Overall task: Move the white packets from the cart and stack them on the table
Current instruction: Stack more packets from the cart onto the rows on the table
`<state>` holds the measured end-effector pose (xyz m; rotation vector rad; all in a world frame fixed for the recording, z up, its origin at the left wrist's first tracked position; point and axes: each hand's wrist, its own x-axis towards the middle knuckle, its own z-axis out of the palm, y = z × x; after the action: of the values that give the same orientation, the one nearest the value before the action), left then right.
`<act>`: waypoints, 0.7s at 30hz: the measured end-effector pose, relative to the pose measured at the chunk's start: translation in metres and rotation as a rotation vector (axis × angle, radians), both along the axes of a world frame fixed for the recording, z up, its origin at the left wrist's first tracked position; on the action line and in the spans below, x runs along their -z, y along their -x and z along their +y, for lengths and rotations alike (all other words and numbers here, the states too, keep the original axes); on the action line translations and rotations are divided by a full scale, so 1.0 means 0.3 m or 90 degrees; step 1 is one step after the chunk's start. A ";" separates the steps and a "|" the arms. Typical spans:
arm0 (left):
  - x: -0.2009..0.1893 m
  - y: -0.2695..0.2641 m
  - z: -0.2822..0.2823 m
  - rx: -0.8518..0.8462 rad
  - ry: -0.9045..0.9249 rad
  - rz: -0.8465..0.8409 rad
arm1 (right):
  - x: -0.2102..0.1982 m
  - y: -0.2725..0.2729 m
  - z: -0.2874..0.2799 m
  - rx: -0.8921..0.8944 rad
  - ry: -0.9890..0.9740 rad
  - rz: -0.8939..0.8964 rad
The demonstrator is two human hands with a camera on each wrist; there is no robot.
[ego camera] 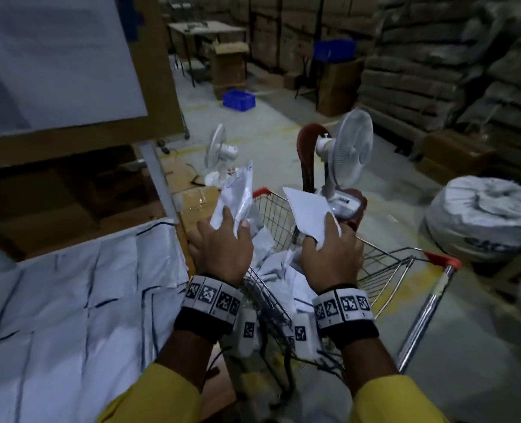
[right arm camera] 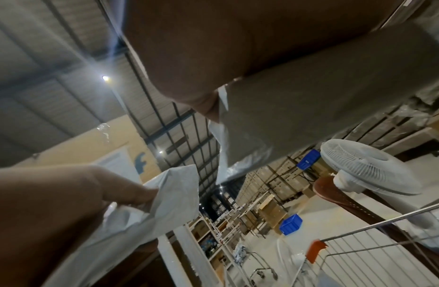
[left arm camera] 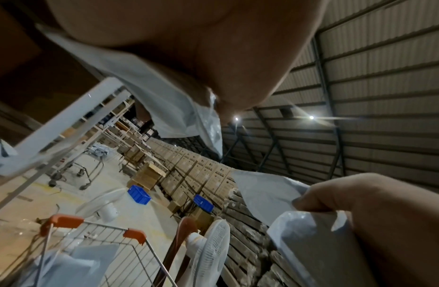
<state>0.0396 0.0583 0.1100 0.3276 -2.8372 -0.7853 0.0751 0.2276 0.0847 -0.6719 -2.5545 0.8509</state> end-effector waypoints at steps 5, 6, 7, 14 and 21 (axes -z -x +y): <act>-0.050 -0.164 -0.078 -0.047 -0.008 0.034 | -0.075 -0.129 -0.044 -0.039 -0.002 0.009; -0.053 -0.199 -0.089 -0.057 -0.010 0.038 | -0.085 -0.158 -0.050 -0.051 -0.002 0.009; -0.052 -0.236 -0.101 -0.067 -0.012 0.040 | -0.093 -0.189 -0.056 -0.062 -0.003 0.010; -0.039 -0.559 -0.202 -0.143 -0.044 0.023 | -0.116 -0.460 -0.131 -0.133 -0.008 -0.013; -0.038 -0.821 -0.419 -0.240 -0.052 0.039 | -0.124 -0.610 -0.336 -0.231 0.016 -0.031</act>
<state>0.2861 -0.0674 0.1214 0.8054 -2.5737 -0.8105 0.2580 0.1267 0.1219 -0.2364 -2.7594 0.9907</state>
